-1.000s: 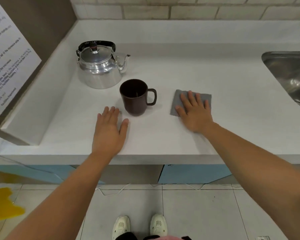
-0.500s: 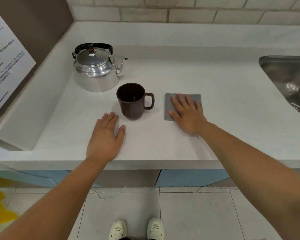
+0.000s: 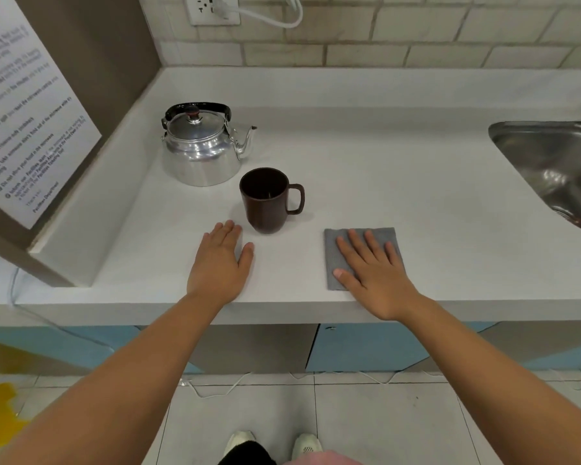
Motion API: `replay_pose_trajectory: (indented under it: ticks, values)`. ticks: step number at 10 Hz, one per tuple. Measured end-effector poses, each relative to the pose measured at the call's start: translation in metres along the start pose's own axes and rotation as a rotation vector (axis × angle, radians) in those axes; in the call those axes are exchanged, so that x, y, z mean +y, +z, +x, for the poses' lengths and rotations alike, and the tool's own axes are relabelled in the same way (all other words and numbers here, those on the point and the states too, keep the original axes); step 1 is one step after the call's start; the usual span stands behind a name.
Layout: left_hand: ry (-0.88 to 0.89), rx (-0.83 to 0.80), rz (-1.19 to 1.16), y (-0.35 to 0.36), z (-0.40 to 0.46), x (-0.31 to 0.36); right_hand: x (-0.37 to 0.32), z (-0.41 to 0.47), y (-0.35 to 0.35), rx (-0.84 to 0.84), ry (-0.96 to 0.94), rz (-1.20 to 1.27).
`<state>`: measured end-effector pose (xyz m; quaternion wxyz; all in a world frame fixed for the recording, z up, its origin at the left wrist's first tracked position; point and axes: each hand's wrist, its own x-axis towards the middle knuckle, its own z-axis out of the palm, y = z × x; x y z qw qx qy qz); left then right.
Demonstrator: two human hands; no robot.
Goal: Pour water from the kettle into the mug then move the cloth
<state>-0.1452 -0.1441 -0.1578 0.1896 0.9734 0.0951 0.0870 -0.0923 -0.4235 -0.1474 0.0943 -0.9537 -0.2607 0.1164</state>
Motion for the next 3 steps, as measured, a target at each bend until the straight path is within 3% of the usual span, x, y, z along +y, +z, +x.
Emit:
replay_pose_trajectory:
  ticks: [1,3]
  values:
    - [0.004,-0.088,0.055,-0.012,0.007,-0.002,-0.002,0.000,-0.018,-0.031,-0.009,0.022]
    - [0.018,-0.602,0.178,-0.091,0.064,-0.006,-0.019,0.031,-0.105,-0.282,0.061,-0.012]
